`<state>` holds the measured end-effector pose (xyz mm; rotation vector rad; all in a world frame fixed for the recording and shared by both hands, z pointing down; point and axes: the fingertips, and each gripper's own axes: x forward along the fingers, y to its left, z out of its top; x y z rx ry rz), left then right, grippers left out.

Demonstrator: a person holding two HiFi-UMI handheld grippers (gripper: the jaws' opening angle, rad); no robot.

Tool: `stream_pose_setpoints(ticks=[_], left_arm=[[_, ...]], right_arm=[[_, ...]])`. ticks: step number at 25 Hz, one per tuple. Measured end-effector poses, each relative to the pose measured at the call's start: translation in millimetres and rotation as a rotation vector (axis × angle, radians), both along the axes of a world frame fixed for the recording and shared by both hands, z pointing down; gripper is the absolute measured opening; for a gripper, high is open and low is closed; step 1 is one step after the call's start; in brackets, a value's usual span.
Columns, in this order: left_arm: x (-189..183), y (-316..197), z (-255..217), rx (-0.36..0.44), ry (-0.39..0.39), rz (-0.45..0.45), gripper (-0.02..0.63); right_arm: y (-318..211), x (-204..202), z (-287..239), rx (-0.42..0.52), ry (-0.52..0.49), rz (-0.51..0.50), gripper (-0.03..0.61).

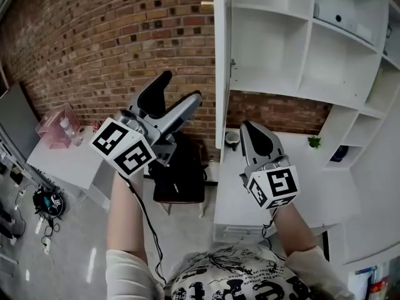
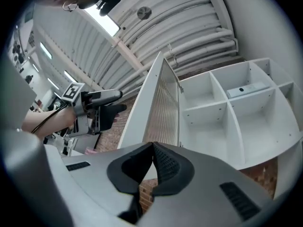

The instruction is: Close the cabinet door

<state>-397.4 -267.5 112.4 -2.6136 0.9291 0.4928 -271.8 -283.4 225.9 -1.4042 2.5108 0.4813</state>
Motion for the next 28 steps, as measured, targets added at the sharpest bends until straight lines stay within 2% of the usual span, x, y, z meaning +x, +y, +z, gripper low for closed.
stream_pose_setpoints(ticks=[5, 9, 14, 19, 23, 26, 28], left_arm=[[-11, -13, -56, -0.010, 0.028, 0.189, 0.371], [5, -28, -88, -0.029, 0.031, 0.344, 0.371], [19, -41, -138, -0.056, 0.124, 0.503, 0.371], [31, -33, -153, -0.062, 0.147, 0.636, 0.366], [35, -35, -158, -0.098, 0.180, 0.688, 0.259], [40, -33, -153, -0.119, 0.155, 0.701, 0.248], [42, -34, -152, -0.125, 0.158, 0.696, 0.156]], right_arm=[[5, -22, -34, 0.034, 0.019, 0.060, 0.015], [-1, -24, -41, 0.002, 0.026, 0.088, 0.015], [-2, -14, -48, -0.002, 0.053, 0.129, 0.015], [13, -13, -43, 0.005, 0.020, 0.144, 0.015], [18, -25, -39, 0.012, 0.052, 0.152, 0.015], [20, -32, -39, 0.005, 0.056, 0.149, 0.015], [19, -32, -38, -0.001, 0.060, 0.149, 0.015]])
